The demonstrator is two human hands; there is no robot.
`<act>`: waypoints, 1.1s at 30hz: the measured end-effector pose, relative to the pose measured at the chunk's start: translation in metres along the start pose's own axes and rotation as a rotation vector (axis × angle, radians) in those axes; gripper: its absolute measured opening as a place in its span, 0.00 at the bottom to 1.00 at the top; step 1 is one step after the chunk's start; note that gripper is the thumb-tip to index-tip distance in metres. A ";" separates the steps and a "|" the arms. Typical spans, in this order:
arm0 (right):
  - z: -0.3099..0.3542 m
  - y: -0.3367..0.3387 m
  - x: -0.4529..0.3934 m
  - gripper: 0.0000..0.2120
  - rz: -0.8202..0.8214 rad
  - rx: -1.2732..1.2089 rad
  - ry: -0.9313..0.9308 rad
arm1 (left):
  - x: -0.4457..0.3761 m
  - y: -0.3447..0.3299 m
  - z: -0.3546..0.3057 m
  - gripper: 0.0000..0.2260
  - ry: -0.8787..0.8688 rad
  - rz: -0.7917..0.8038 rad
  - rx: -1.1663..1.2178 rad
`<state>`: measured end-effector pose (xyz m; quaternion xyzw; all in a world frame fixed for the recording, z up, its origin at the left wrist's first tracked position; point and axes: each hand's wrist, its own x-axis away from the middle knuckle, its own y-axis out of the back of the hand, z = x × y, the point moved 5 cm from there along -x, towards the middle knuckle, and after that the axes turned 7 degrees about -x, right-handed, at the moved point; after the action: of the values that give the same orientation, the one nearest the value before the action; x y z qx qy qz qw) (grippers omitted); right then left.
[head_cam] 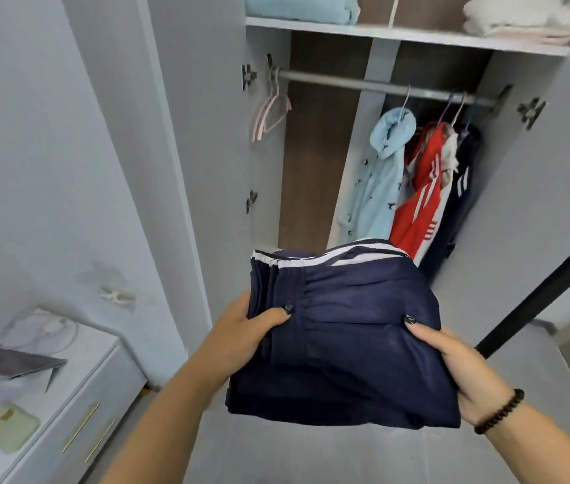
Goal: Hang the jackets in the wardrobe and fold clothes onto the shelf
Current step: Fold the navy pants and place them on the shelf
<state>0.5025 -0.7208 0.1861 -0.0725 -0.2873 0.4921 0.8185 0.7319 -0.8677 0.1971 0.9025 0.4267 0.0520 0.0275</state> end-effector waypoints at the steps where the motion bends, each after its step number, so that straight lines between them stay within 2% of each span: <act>1: 0.012 -0.006 0.000 0.19 0.000 0.022 0.035 | -0.004 0.002 -0.013 0.11 -0.032 0.004 -0.020; 8: 0.099 -0.035 -0.011 0.23 0.036 0.117 0.260 | -0.040 0.017 -0.100 0.16 -0.243 0.026 -0.089; 14: 0.166 -0.049 -0.032 0.14 0.113 -0.040 0.419 | -0.101 0.018 -0.176 0.15 -0.318 0.050 -0.089; 19: 0.226 -0.041 -0.072 0.22 0.121 -0.118 0.491 | -0.158 0.004 -0.226 0.19 -0.399 0.057 -0.135; 22: 0.271 -0.031 -0.097 0.22 0.124 -0.103 0.557 | -0.197 -0.010 -0.248 0.22 -0.425 0.061 -0.128; 29: 0.375 -0.014 -0.154 0.14 0.092 -0.048 0.673 | -0.297 -0.043 -0.287 0.15 -0.455 0.031 -0.047; 33: 0.419 -0.005 -0.180 0.19 0.112 -0.072 0.680 | -0.346 -0.054 -0.303 0.16 -0.470 0.046 -0.040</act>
<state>0.2168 -0.9448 0.4614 -0.2767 -0.0110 0.4738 0.8360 0.4368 -1.0989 0.4681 0.8986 0.3866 -0.1508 0.1428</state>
